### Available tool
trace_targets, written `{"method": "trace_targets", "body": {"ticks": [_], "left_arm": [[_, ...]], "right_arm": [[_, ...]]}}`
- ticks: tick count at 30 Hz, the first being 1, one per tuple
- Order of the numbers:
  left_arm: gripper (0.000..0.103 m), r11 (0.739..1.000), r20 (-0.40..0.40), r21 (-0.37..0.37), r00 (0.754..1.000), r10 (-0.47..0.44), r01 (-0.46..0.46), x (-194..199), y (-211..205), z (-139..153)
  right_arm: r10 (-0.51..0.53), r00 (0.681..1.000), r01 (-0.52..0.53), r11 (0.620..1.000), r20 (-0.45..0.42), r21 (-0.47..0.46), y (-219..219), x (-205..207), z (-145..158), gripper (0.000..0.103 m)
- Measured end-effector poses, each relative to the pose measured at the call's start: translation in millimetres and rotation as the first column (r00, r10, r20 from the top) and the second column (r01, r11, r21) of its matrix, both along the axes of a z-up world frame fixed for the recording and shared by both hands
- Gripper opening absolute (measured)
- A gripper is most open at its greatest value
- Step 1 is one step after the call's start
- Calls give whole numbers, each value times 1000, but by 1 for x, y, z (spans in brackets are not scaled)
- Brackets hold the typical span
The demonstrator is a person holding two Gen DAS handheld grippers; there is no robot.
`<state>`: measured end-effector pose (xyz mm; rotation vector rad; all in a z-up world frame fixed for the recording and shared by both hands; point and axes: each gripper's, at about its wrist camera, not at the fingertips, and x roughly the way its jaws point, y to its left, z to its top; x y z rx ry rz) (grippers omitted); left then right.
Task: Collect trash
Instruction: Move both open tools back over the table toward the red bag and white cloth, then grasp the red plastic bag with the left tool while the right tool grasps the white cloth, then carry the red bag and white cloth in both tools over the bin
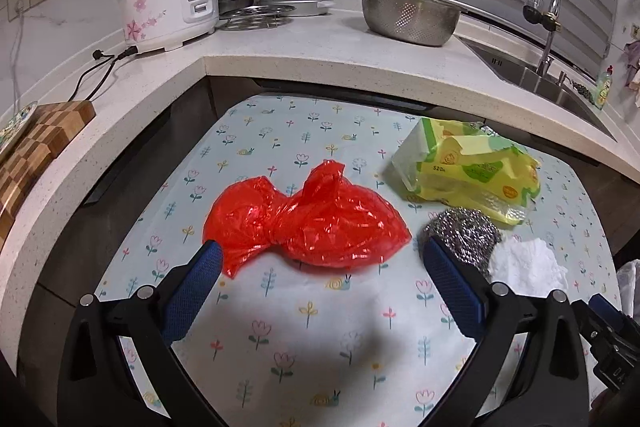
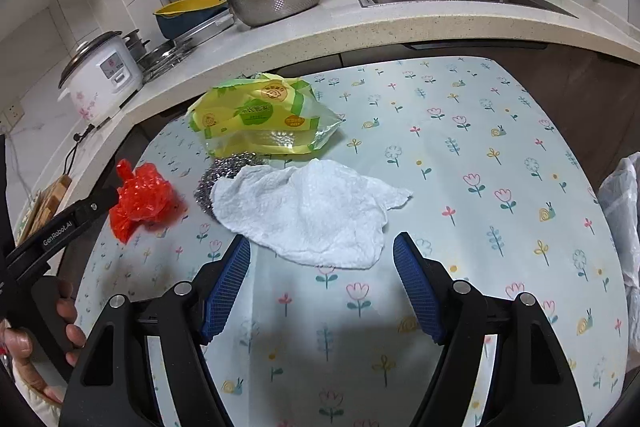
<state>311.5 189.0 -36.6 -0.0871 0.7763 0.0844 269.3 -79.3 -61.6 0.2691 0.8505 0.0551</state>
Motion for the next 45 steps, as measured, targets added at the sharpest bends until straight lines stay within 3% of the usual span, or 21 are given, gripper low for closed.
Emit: {"method": "trace_targets", "body": {"ticks": [9,14,15,17,18,20,24,25,35,45], "left_arm": [[95,1000,-61,-4,998,-15,15,43,0,-31],[70,999,-81,-43,996,-35,31,43,1,-37],[67,999,-76,-45,997,-31,28,41,1,-37],[48,998,-77,-52,996,-41,37,38,0,-35],[41,997,-80,-59,996,-46,41,36,0,-34],[28,996,-84,-71,995,-50,45,31,0,-32],[21,995,-75,-82,996,-55,49,15,-4,-25],[12,995,-77,-86,995,-56,50,12,-4,-23],[11,987,-48,-138,995,-91,84,-43,-21,3],[11,973,-19,-151,984,-180,175,-103,-66,28]], "right_arm": [[-4,999,5,1000,-36,8,-1,39,-32,71],[11,1000,-12,999,-27,-36,8,42,-37,70],[14,1000,-15,999,-24,-42,9,42,-37,66],[26,999,-28,998,-33,-48,13,42,-38,39],[27,999,-29,998,-35,-49,13,42,-38,35],[37,998,-38,999,-46,-27,13,38,-40,13],[31,998,-31,1000,-47,0,14,23,-36,7],[29,999,-29,1000,-44,5,14,19,-35,7],[-6,1000,5,999,8,53,2,-35,1,7],[-53,996,47,996,69,77,-22,-97,34,7]]}}
